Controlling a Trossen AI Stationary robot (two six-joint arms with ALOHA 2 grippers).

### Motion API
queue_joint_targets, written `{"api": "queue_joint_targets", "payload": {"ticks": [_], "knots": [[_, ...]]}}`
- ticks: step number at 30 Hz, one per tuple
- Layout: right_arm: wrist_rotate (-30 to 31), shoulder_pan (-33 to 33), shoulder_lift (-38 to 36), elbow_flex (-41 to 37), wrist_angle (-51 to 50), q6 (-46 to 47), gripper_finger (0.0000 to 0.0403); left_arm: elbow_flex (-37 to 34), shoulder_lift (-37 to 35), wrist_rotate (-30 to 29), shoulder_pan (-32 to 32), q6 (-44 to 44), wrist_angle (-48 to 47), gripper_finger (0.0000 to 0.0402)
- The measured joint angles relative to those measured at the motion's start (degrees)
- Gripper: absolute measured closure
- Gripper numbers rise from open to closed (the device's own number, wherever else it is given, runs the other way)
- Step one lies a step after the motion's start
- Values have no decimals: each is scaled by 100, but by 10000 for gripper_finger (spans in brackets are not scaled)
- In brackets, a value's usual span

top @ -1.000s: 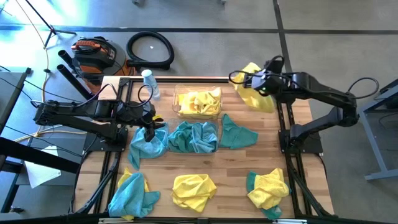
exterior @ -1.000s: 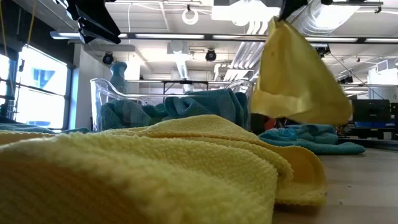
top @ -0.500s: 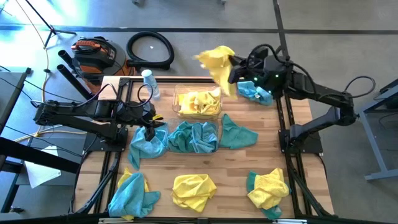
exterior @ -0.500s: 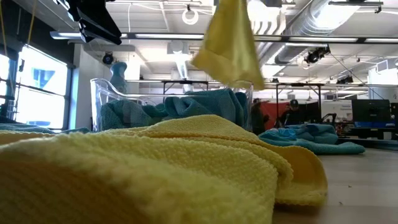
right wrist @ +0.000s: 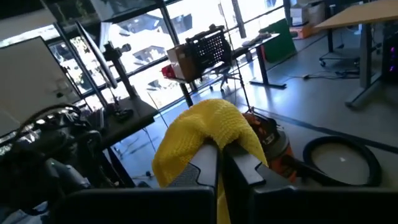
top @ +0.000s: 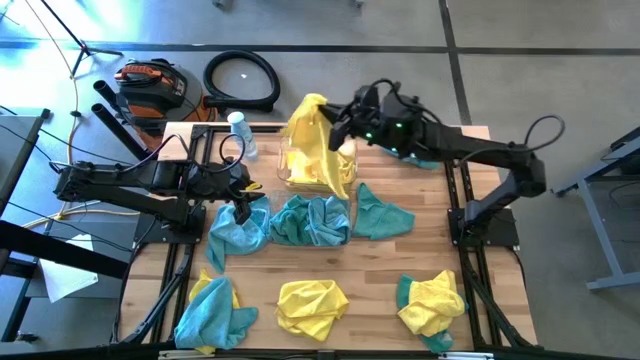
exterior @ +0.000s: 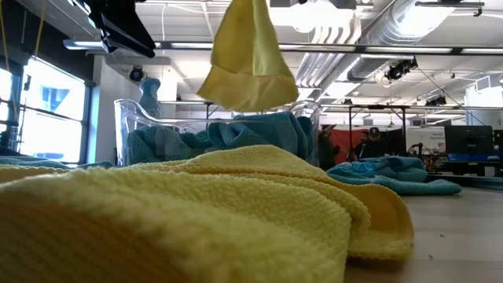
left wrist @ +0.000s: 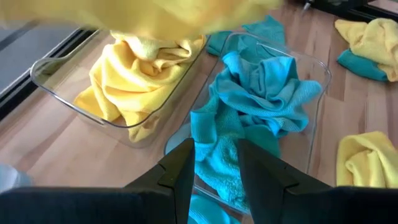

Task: Sort microfiber towel by color & place in baskets
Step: Put the yellow microfiber cloth into the top transparent bin

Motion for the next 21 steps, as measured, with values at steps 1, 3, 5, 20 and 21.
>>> {"api": "queue_joint_targets", "payload": {"ticks": [1, 3, 5, 20, 21], "knots": [[-53, -34, 71, 0, 3, -1, 403, 0, 0, -2, 0, -29, -2, 291], [-145, -107, 225, 0, 70, -4, 403, 0, 0, 6, 0, -39, 0, 291], [-286, -184, 392, 0, 288, -21, 403, 0, 0, 7, 0, -43, 2, 291], [-754, -354, 815, -2, -841, 173, 403, 0, 0, 20, 0, -279, 0, 291], [-661, -354, 794, -2, -1141, 262, 403, 0, 0, 22, 0, -300, -2, 291]]}}
